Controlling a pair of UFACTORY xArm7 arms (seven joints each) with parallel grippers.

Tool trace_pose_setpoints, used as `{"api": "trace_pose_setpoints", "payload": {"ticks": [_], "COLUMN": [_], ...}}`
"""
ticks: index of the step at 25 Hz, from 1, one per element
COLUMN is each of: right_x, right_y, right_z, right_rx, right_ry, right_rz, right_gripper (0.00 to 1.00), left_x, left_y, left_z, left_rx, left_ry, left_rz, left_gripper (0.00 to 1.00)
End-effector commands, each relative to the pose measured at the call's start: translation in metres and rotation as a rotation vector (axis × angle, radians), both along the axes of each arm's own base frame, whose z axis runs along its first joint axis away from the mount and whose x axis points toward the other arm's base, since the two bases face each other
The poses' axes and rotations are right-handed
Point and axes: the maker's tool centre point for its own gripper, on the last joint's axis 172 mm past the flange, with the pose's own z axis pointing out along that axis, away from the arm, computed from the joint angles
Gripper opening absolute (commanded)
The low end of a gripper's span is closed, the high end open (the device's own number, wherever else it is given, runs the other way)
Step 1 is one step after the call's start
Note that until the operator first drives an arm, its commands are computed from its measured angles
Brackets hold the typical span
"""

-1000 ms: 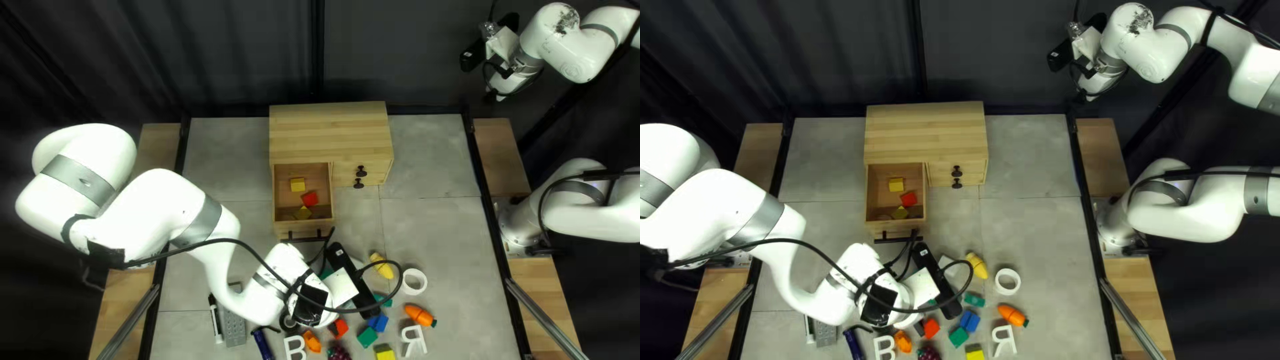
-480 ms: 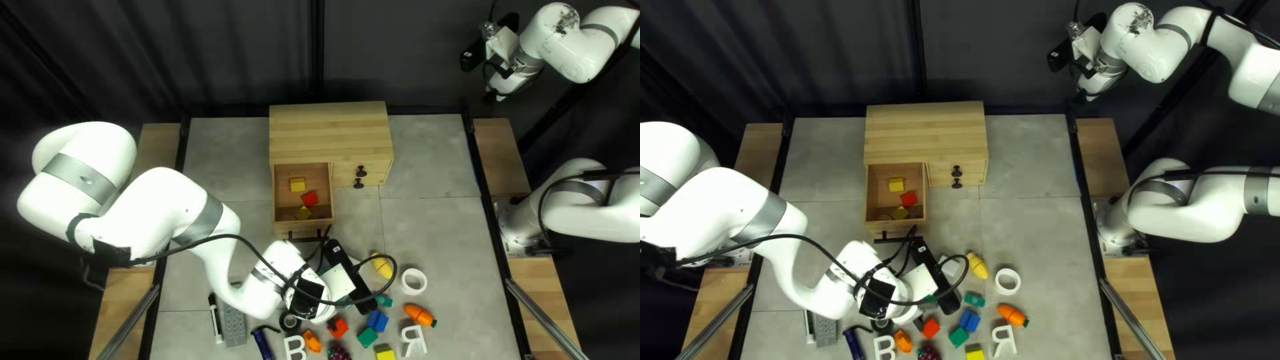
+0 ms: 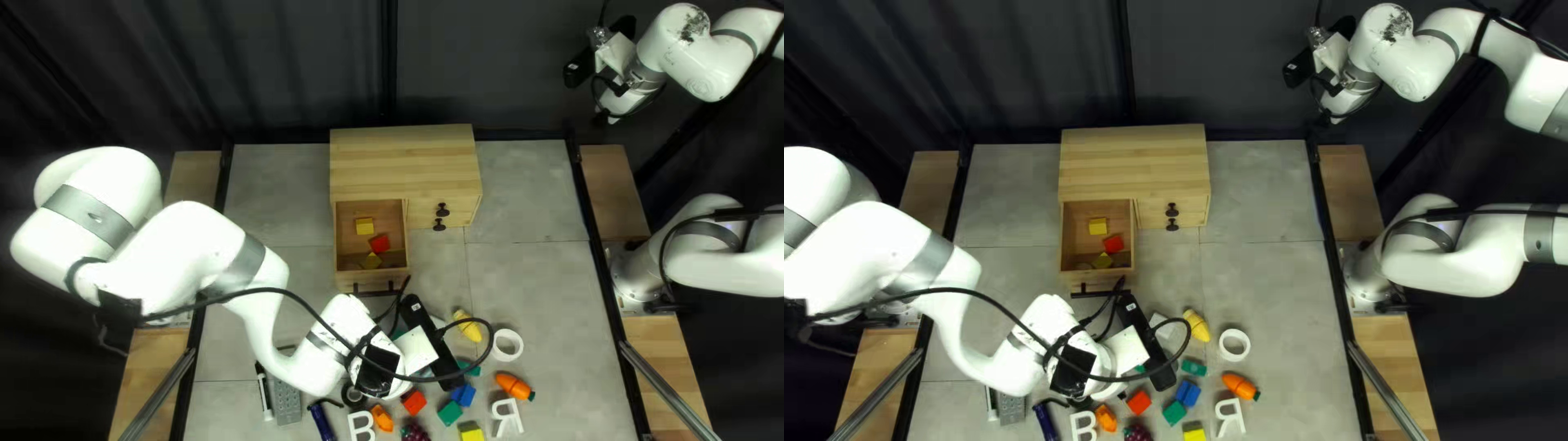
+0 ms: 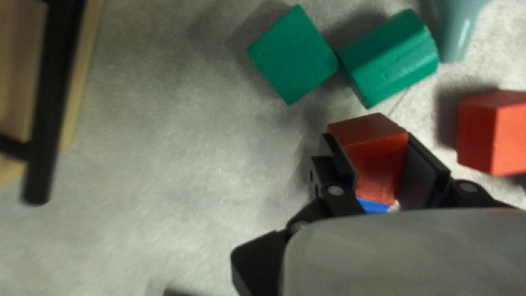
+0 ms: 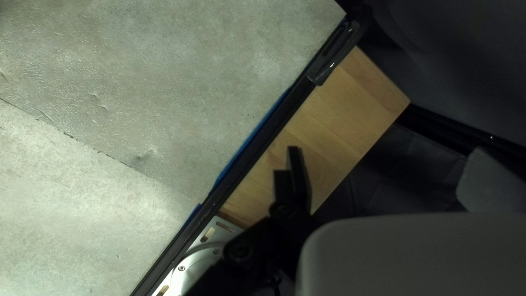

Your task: Open drawers and place objects into drawer and close

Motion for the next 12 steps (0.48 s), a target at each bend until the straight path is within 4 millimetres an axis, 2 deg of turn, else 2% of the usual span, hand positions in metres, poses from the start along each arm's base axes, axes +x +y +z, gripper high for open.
{"api": "trace_pose_setpoints", "payload": {"ticks": [1,5,6,9,12], "right_x": [0.0,0.0,0.0,0.0,0.0], "right_y": [0.0,0.0,0.0,0.0,0.0], "right_z": [0.0,0.0,0.0,0.0,0.0], "right_rx": [0.0,0.0,0.0,0.0,0.0], "right_ry": [0.0,0.0,0.0,0.0,0.0], "right_rz": [0.0,0.0,0.0,0.0,0.0], "right_gripper": [1.0,1.0,1.0,1.0,1.0], "left_x": [-0.002,-0.002,-0.002,-0.004,-0.004], "left_y": [0.023,0.055,0.07,0.106,0.141], "left_z": [0.068,0.106,0.117,0.13,0.13], "left_rx": [0.063,0.109,0.125,0.155,0.182], "left_ry": [0.017,0.049,0.058,0.066,0.071], "left_rz": [-0.087,-0.155,-0.173,-0.19,-0.192], "left_gripper": [0.0,0.0,0.0,0.0,0.0]}}
